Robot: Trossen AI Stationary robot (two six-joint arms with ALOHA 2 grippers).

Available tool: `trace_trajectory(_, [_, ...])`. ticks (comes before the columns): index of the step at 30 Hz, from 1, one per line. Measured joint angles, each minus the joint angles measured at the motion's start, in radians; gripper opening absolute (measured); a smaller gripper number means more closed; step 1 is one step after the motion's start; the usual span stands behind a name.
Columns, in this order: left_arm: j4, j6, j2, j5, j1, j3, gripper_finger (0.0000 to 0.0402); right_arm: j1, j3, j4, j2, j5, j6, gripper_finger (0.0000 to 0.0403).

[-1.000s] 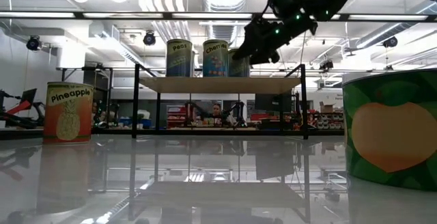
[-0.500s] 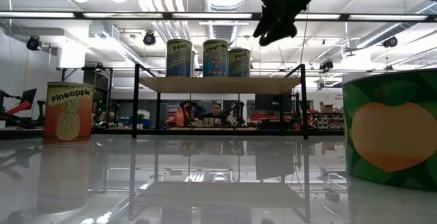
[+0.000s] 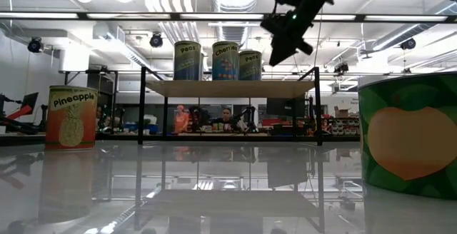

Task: Pick and place cans onto a shelf
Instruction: Put the large canned peas on the shelf

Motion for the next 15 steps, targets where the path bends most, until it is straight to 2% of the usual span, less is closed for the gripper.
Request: trace_trajectory(15, [-0.004, 0.0, 0.0, 0.0, 0.0, 0.0, 0.0039, 0.037, 0.068, 0.148, 0.145, -0.021, 0.052, 0.0009])
